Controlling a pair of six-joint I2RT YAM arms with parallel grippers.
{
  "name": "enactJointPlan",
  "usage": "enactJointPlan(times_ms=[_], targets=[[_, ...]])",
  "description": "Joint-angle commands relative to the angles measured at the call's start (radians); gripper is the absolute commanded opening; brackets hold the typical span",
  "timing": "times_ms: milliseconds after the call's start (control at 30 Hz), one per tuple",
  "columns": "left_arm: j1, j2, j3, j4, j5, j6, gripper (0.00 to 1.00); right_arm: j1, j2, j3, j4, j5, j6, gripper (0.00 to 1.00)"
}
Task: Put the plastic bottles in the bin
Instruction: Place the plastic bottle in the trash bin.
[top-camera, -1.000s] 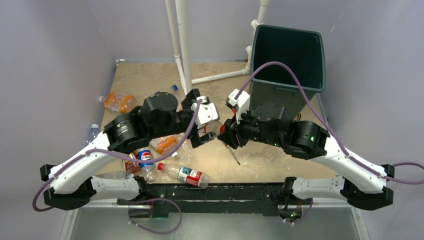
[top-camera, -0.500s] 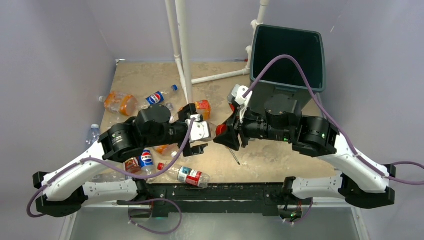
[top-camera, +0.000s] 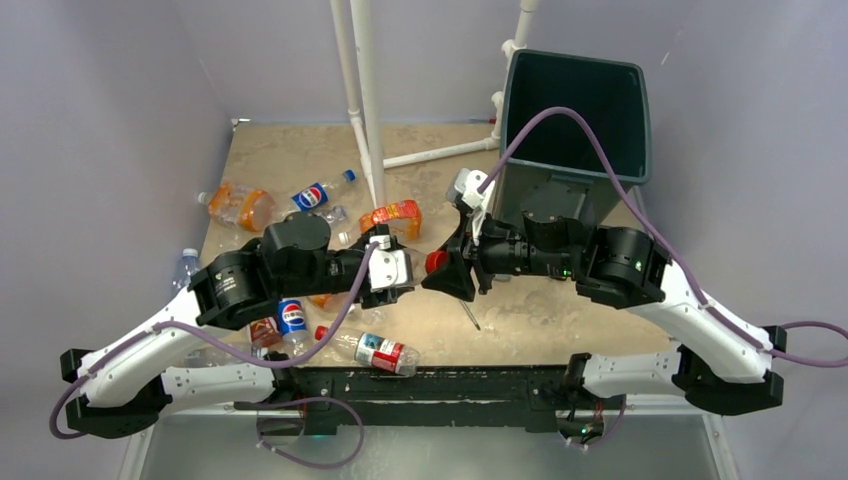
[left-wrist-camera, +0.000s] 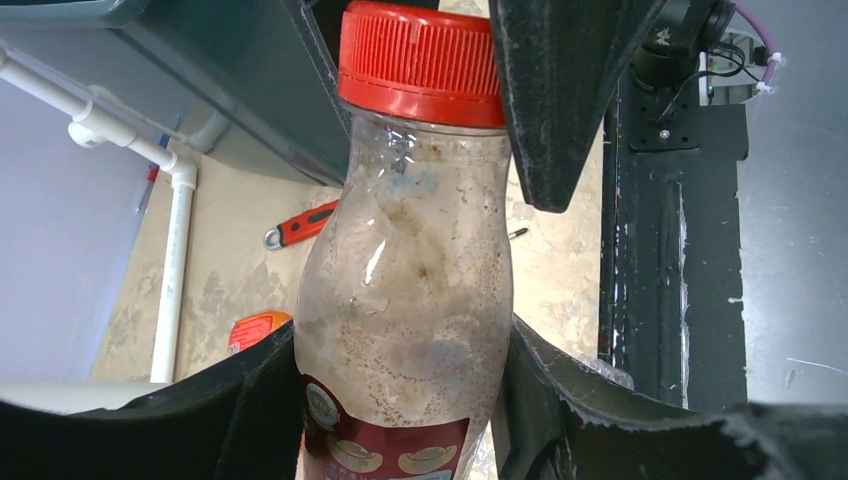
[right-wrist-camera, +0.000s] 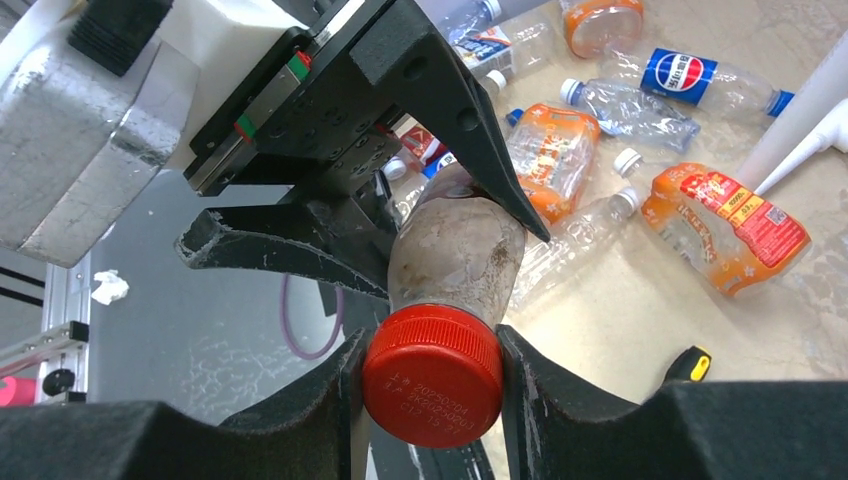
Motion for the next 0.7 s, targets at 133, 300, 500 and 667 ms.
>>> enactJointPlan(times_ms=[133, 300, 500, 667], targets=[[-0.001, -0.041, -0.035, 0.148, 0.013, -0.113, 0.0, 0.007, -0.045, 0.0, 0.22, -0.075, 0.034, 0.63], [-0.001, -0.081, -0.092, 0.301, 0.05, -0.247, 0.0, 0.007, -0.246, -0.268, 0.558, 0.03, 0.071, 0.99], [-0.001, -0.18, -0.256, 0.597, -0.001, -0.43, 0.0, 0.007, -0.415, -0.503, 0.897, 0.204, 0.144, 0.99], [-0.001, -0.184, -0.309, 0.707, -0.022, -0.5, 0.0, 0.007, -0.397, -0.575, 1.08, 0.251, 0.192, 0.96]])
